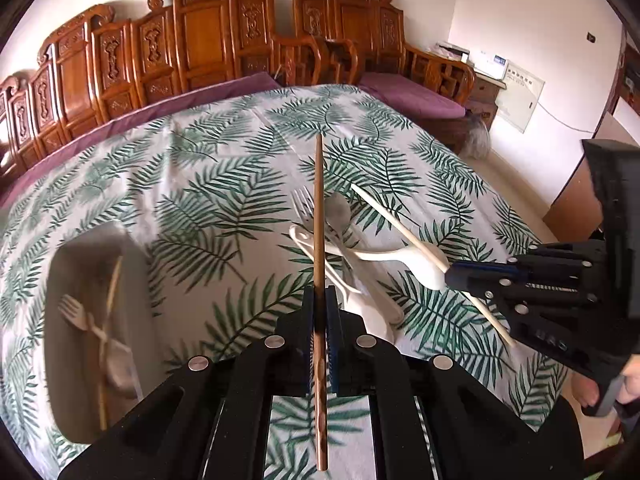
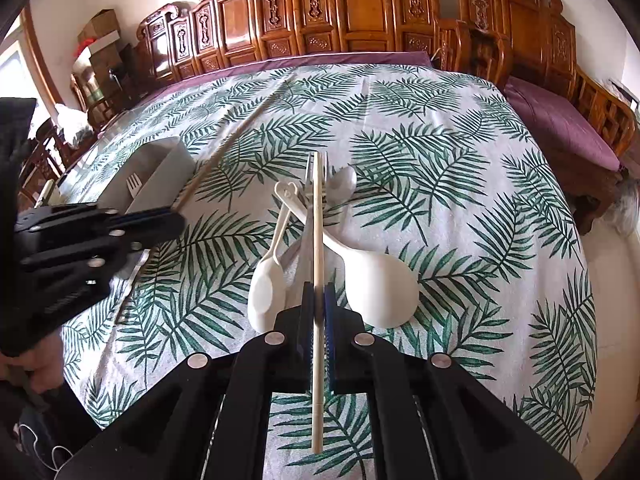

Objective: Organize utensils
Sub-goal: 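Carry the chopstick to the tray and release it with the left tool while the right carries its chopstick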

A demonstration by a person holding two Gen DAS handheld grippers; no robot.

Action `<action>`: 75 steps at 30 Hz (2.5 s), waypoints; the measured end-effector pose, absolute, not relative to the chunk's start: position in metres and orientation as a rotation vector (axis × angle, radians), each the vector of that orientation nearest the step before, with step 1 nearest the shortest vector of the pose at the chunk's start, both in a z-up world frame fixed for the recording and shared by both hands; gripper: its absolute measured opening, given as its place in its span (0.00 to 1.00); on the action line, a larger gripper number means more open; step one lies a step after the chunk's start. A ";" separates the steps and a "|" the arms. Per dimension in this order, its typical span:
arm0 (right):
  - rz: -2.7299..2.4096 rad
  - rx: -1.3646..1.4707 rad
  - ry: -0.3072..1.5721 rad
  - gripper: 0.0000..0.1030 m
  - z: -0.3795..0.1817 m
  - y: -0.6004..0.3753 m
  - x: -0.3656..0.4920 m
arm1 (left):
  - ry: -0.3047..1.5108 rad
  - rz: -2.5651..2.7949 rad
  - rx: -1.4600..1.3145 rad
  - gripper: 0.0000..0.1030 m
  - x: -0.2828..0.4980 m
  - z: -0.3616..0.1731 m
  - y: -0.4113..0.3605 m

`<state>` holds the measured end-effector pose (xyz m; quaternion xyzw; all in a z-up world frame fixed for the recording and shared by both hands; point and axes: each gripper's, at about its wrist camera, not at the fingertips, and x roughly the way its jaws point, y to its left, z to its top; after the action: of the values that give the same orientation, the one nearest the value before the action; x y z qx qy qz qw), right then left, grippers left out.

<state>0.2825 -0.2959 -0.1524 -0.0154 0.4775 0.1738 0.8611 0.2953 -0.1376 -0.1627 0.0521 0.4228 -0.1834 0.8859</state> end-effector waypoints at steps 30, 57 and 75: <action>0.465 -0.115 0.948 0.06 -0.128 -0.218 0.275 | 0.816 -0.208 0.000 0.05 0.260 -0.132 0.002; 0.566 -0.092 0.940 0.06 -0.116 -0.124 0.297 | 0.887 -0.118 -0.100 0.05 0.324 -0.170 0.060; 0.592 -0.081 0.948 0.06 -0.118 -0.084 0.316 | 0.846 -0.080 -0.106 0.14 0.313 -0.164 0.079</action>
<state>0.3160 -0.0843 -0.1176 -0.0385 0.4495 0.2809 0.8471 0.3131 0.0788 -0.1645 -0.0514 0.4103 -0.0387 0.9097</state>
